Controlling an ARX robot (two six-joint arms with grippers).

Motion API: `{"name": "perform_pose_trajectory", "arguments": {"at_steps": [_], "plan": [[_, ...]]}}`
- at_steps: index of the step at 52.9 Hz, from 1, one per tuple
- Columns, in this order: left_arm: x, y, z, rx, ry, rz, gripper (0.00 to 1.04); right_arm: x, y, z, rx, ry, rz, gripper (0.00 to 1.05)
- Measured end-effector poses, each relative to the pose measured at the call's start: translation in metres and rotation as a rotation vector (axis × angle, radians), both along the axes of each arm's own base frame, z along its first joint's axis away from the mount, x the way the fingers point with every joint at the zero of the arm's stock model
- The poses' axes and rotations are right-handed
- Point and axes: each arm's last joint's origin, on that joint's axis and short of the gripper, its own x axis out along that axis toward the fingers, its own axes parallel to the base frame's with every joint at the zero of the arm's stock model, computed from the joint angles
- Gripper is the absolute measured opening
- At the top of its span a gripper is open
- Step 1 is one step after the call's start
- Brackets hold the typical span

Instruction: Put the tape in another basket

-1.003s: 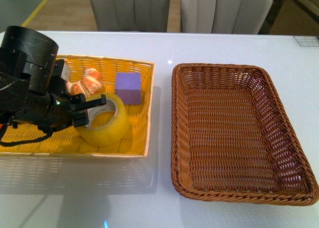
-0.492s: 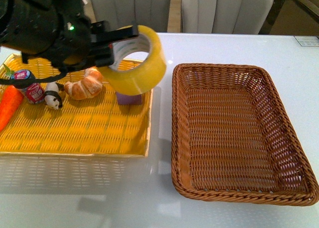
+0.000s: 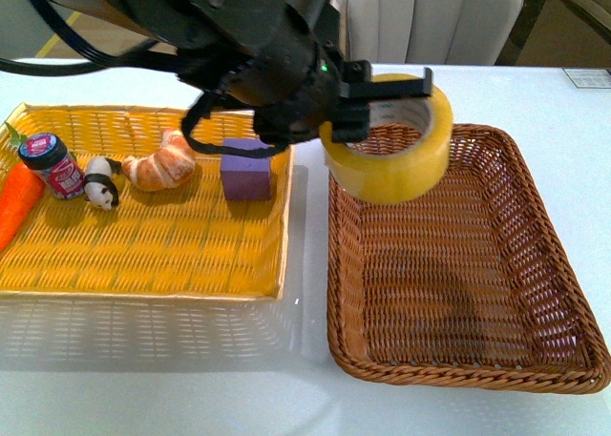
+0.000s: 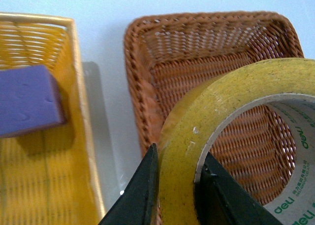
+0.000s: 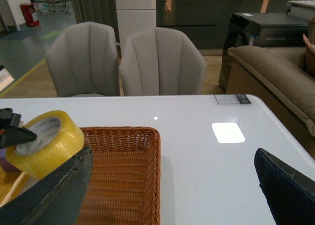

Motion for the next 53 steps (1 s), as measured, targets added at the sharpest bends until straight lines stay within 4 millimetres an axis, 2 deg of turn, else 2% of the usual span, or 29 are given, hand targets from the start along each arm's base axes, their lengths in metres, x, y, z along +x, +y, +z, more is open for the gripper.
{"name": "perform_pose_trajectory", "arguments": {"at_steps": [7, 19, 24, 36, 46, 53], "plan": [[-0.006, -0.024, -0.010, 0.000, 0.026, -0.043, 0.16, 0.000, 0.000, 0.000, 0.000, 0.000, 0.000, 0.96], [-0.017, -0.044, -0.032, 0.027, 0.072, -0.082, 0.16, 0.000, 0.000, 0.000, 0.000, 0.000, 0.000, 0.96], [-0.019, -0.046, -0.037, 0.029, 0.092, -0.078, 0.31, 0.000, 0.000, 0.000, 0.000, 0.000, 0.000, 0.96], [-0.018, -0.048, -0.036, 0.002, 0.081, -0.064, 0.66, 0.000, 0.000, 0.000, 0.000, 0.000, 0.000, 0.96], [-0.027, -0.024, -0.031, -0.043, 0.066, -0.021, 0.97, 0.000, 0.000, 0.000, 0.000, 0.000, 0.000, 0.96], [-0.038, 0.006, -0.012, -0.111, -0.004, 0.025, 0.96, 0.000, 0.000, 0.000, 0.000, 0.000, 0.000, 0.96]]}}
